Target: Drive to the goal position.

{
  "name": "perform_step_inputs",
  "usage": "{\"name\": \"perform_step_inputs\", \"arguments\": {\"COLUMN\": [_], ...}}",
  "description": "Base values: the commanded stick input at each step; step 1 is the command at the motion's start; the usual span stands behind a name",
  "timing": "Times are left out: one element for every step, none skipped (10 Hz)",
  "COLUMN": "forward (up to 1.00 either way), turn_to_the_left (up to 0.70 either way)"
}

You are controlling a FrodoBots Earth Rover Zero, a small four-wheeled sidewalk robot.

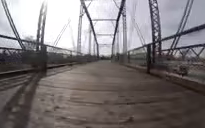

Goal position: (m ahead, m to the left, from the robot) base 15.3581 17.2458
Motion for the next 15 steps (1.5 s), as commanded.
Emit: {"name": "perform_step_inputs", "arguments": {"forward": [1.0,1.0,1.0,1.0,1.0,1.0,1.0,1.0,1.0,1.0,1.0,1.0,1.0,1.0,1.0], "turn_to_the_left": [0.0,0.0,0.0,0.0,0.0,0.0,0.0,0.0,0.0,0.07,0.39,0.4,0.35,0.0,0.0]}}
